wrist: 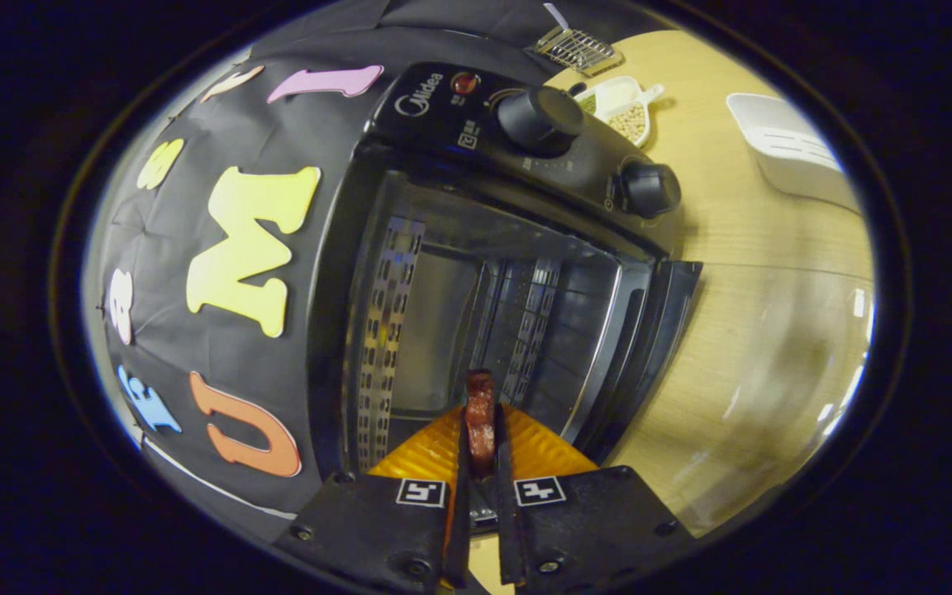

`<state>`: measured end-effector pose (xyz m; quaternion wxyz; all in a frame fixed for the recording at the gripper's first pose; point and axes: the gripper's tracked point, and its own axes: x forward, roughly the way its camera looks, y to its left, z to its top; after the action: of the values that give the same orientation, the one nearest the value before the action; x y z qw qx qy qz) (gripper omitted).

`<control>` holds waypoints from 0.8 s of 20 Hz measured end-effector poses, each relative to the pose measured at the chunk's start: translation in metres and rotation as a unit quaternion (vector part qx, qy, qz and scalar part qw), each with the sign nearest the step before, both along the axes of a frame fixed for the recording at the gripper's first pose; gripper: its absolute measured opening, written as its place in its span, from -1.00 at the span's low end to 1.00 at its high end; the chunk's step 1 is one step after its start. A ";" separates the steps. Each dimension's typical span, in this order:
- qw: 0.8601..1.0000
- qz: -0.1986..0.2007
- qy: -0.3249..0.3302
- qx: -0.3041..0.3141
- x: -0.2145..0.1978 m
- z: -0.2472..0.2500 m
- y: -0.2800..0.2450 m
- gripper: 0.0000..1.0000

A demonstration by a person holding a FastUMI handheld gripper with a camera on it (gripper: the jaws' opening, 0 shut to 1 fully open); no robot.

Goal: Open the toaster oven, put the food inside, and close the toaster oven door.

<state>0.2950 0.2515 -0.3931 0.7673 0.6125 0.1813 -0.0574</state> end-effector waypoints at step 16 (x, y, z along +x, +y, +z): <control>0.959 0.066 0.013 -0.274 0.001 -0.011 -0.033 0.47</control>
<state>0.2965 0.2182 -0.4039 0.9052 0.3649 0.2089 -0.0624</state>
